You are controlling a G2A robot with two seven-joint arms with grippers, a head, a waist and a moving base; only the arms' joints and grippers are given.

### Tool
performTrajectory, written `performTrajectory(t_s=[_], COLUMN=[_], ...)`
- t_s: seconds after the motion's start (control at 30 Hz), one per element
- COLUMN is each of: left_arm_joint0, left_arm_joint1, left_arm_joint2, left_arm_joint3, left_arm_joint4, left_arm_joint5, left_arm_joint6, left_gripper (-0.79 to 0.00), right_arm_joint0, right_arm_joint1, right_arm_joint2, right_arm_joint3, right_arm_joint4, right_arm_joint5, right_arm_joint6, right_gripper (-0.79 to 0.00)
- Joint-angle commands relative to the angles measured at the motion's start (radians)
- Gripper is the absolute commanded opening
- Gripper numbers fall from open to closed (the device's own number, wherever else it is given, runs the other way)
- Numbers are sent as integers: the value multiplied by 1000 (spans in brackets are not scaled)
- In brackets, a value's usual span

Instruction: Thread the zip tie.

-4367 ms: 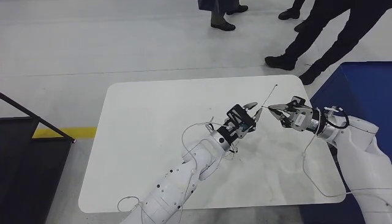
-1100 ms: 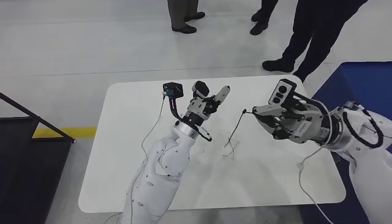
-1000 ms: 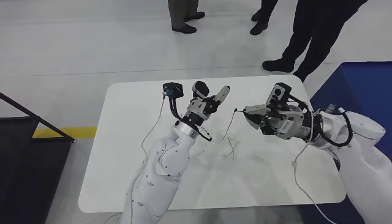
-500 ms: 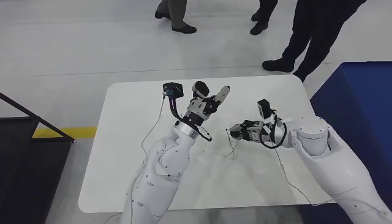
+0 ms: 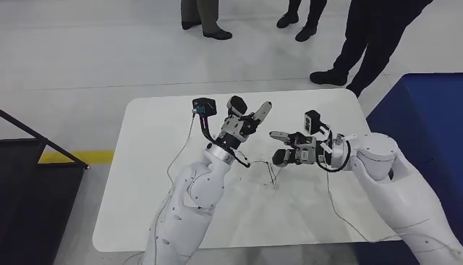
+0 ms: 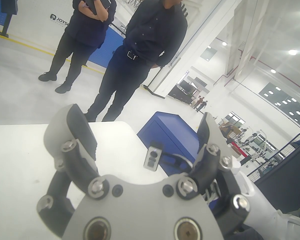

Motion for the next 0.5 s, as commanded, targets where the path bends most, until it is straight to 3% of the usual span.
performTrajectory(t_s=[0.0,0.1,0.2,0.3,0.47], left_arm_joint0=[0,0,0,0,0], left_arm_joint1=[0,0,0,0,0], left_arm_joint2=[0,0,0,0,0], left_arm_joint3=[0,0,0,0,0], left_arm_joint4=[0,0,0,0,0], left_arm_joint5=[0,0,0,0,0], left_arm_joint6=[0,0,0,0,0], left_gripper=[0,0,0,0,0], right_arm_joint0=[-57,-163,-241,-282,-298], right_arm_joint1=[3,10,11,10,9], right_arm_joint2=[115,244,349,403,413], right_arm_joint3=[-37,-78,-84,-78,-69], right_arm_joint4=[12,-29,-53,-106,-120], right_arm_joint5=[-271,-513,-634,-652,-559], right_arm_joint6=[-78,-161,-259,-346,-366], right_gripper=[0,0,0,0,0])
